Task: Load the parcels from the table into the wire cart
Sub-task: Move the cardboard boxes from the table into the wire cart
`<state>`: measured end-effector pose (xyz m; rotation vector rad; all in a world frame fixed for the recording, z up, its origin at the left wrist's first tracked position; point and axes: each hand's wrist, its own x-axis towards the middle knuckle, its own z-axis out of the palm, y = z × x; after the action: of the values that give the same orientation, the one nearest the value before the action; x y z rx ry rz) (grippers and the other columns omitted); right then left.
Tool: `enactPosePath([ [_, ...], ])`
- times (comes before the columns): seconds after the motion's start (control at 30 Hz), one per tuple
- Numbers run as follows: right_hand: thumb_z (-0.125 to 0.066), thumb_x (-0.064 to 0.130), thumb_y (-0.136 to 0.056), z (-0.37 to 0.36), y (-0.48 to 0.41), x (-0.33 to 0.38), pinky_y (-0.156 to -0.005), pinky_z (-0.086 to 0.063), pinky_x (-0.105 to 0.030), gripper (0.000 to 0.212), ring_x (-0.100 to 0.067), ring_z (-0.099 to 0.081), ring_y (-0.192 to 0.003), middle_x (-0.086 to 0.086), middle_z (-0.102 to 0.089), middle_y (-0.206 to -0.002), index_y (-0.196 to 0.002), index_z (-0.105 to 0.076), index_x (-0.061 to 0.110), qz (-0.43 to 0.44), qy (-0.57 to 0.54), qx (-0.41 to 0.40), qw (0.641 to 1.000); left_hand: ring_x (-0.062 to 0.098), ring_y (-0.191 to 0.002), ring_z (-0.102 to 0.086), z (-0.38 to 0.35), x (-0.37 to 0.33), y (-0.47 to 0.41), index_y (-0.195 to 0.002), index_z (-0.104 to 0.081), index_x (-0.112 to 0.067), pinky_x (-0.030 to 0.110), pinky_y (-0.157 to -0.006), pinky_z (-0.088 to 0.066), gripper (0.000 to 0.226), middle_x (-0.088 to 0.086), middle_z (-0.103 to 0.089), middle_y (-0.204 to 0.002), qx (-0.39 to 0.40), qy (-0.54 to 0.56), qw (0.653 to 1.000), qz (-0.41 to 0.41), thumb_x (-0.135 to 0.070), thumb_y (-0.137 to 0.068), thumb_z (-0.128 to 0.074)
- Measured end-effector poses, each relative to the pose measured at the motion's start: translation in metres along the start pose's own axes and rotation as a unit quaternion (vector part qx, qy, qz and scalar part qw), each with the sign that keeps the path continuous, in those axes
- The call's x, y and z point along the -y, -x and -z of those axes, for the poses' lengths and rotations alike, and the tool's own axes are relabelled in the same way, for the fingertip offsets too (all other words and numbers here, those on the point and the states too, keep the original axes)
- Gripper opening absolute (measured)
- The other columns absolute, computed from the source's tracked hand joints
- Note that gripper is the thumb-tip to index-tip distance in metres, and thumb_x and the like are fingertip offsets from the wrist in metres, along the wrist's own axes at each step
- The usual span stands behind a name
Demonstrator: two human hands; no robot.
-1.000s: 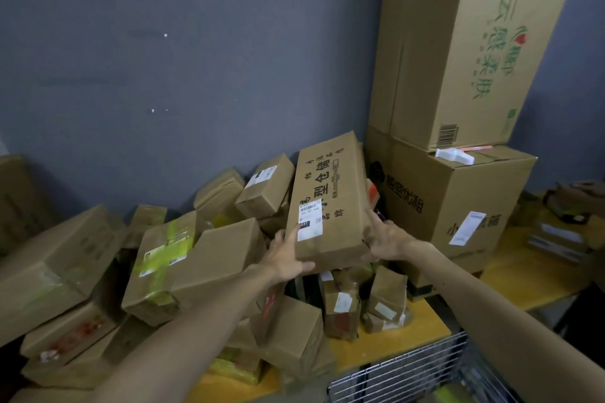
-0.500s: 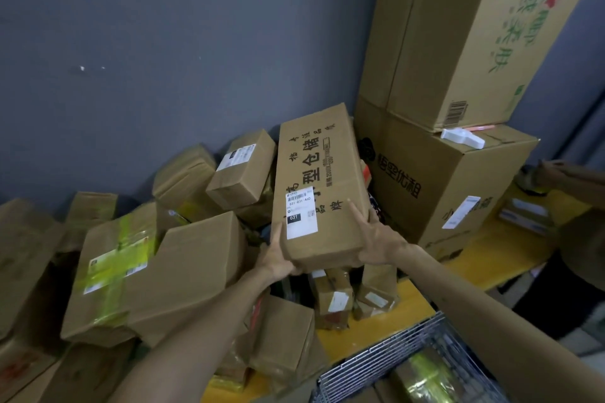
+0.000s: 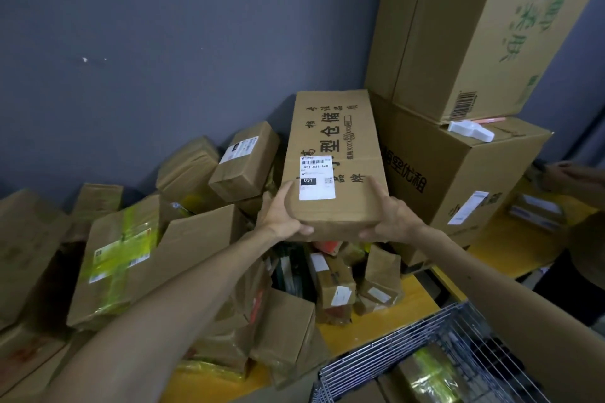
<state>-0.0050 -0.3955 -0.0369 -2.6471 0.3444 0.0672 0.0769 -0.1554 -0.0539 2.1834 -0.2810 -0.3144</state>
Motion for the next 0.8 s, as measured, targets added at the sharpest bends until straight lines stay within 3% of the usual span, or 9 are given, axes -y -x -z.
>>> enactPosePath([
  [0.13, -0.087, 0.031, -0.070, 0.003, 0.004, -0.003, -0.110, -0.039, -0.048, 0.129, -0.031, -0.043, -0.128, -0.013, -0.036, -0.142, -0.152, 0.012, 0.042, -0.015, -0.034, -0.013, 0.999, 0.028, -0.137, -0.032, 0.002, -0.013, 0.010, -0.153, -0.023, -0.037, 0.043, -0.117, -0.027, 0.119, 0.004, -0.025, -0.142, -0.001, 0.008, 1.000, -0.010, -0.019, -0.060, -0.094],
  [0.33, -0.087, 0.028, -0.071, 0.019, 0.008, -0.005, -0.108, -0.039, -0.043, 0.123, -0.030, -0.042, -0.127, -0.011, -0.038, -0.137, -0.155, 0.003, 0.032, 0.019, -0.028, -0.025, 0.999, 0.030, -0.134, -0.034, -0.015, -0.023, 0.030, -0.150, -0.027, -0.043, 0.036, -0.116, -0.027, 0.114, 0.005, -0.023, -0.136, -0.027, 0.054, 0.998, -0.003, -0.009, -0.063, -0.092],
  [0.47, -0.088, 0.029, -0.070, 0.033, 0.011, -0.005, -0.111, -0.038, -0.044, 0.124, -0.031, -0.041, -0.130, -0.013, -0.037, -0.141, -0.156, 0.001, 0.030, 0.031, -0.010, -0.021, 0.999, 0.025, -0.142, -0.030, -0.019, -0.035, 0.042, -0.155, -0.025, -0.032, 0.029, -0.116, -0.023, 0.115, 0.004, -0.032, -0.149, -0.022, 0.085, 0.996, 0.006, -0.002, -0.065, -0.089],
  [0.8, -0.086, 0.029, -0.073, 0.033, 0.043, -0.004, -0.113, -0.036, -0.046, 0.117, -0.031, -0.040, -0.130, -0.014, -0.037, -0.142, -0.156, -0.002, 0.034, 0.060, -0.052, -0.015, 0.997, 0.023, -0.142, -0.031, -0.010, -0.045, 0.063, -0.151, -0.036, -0.038, 0.041, -0.119, -0.030, 0.114, 0.000, -0.037, -0.153, -0.076, 0.075, 0.994, 0.008, 0.000, -0.058, -0.091],
])
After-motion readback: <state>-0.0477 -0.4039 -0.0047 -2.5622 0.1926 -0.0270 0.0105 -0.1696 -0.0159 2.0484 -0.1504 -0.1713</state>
